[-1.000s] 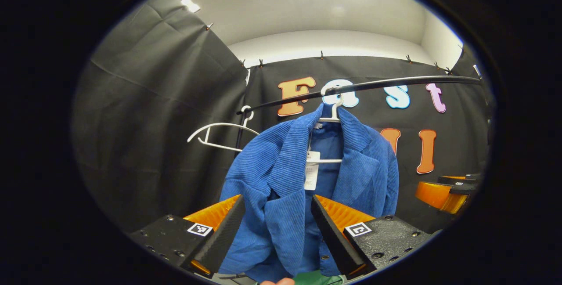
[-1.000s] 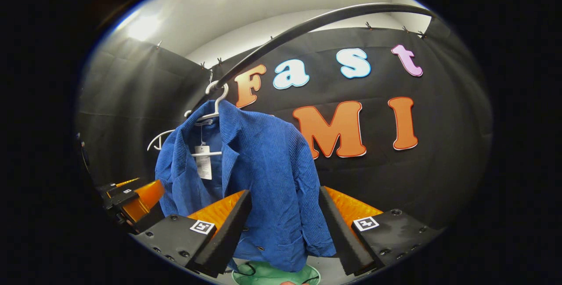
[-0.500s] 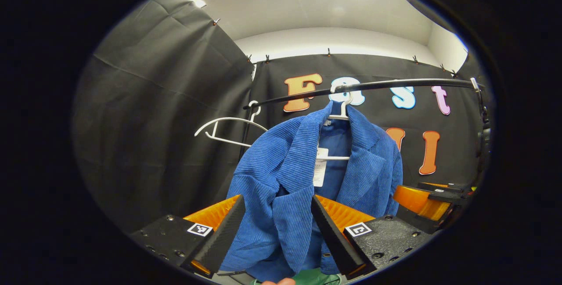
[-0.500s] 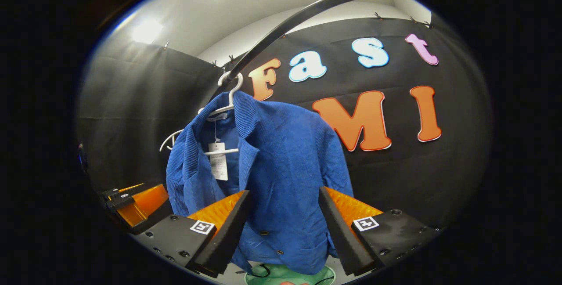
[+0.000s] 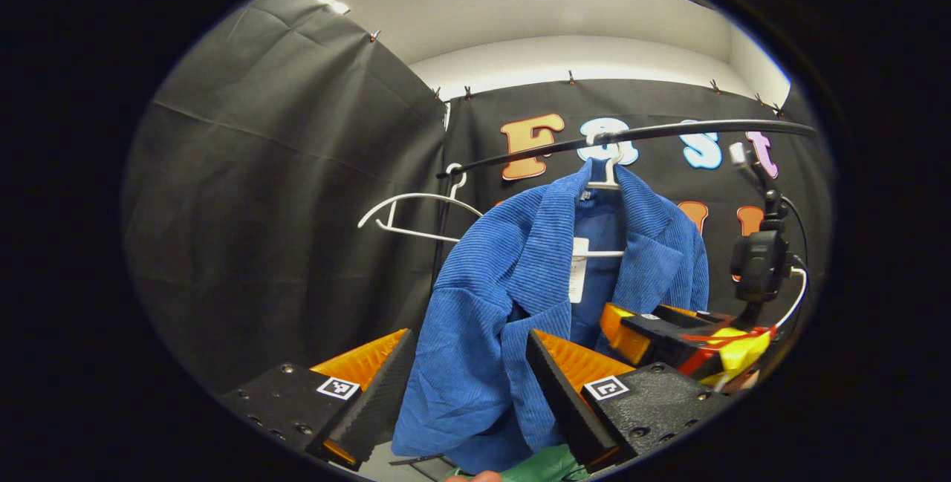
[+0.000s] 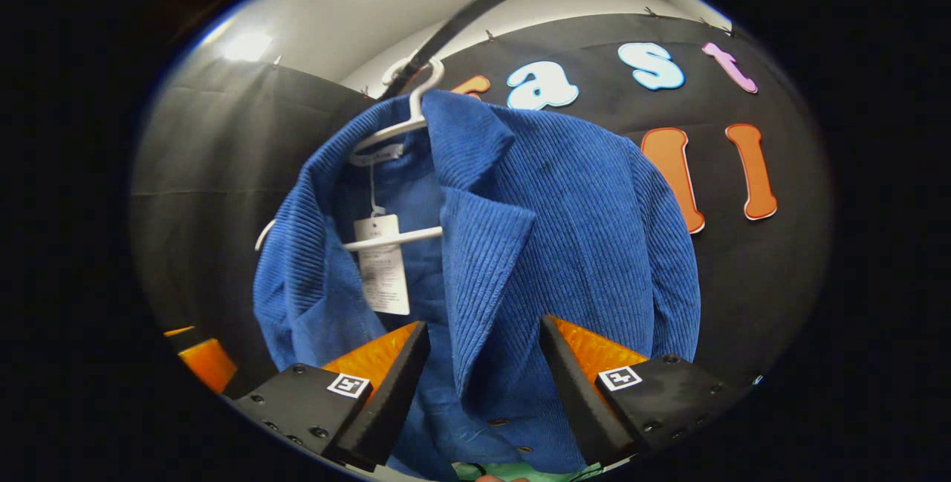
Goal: Grasp the clothes on the hanger with both hands and then place them into the laundry hamper below.
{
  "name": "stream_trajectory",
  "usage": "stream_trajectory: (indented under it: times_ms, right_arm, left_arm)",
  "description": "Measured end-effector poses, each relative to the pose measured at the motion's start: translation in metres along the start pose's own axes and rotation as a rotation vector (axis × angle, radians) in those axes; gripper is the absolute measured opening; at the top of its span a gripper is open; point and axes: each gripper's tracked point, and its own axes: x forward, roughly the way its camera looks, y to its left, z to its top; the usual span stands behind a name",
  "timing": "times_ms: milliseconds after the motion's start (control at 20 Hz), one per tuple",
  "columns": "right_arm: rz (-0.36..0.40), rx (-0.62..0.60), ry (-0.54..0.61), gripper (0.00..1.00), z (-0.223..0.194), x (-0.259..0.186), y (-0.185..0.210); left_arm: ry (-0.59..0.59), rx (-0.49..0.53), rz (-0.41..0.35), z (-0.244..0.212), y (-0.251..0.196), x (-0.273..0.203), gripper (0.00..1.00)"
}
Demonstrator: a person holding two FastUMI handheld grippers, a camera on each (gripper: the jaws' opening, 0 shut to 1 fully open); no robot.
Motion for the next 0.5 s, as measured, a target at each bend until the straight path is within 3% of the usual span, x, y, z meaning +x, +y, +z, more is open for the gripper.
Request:
stream_trajectory:
  times_ms: [100,200,450,500]
  right_arm:
    - [-0.025,-0.019,0.003,0.97,-0.011,0.025,0.003]
    - [-0.101,-0.058,-0.002,0.97,-0.019,0.041,-0.01]
    - [-0.181,-0.053,-0.018,0.97,-0.022,0.043,-0.061]
    - [-0.189,-0.044,-0.018,0.85,-0.019,0.04,-0.071]
  left_arm:
    - [0.003,-0.006,0.003,-0.002,0.002,-0.002,0.95]
    - [0.014,-0.013,-0.008,-0.007,-0.001,-0.003,0.92]
    - [0.036,-0.021,-0.036,-0.017,-0.007,-0.001,0.95]
    - [0.046,-0.025,-0.046,-0.02,-0.01,-0.001,0.95]
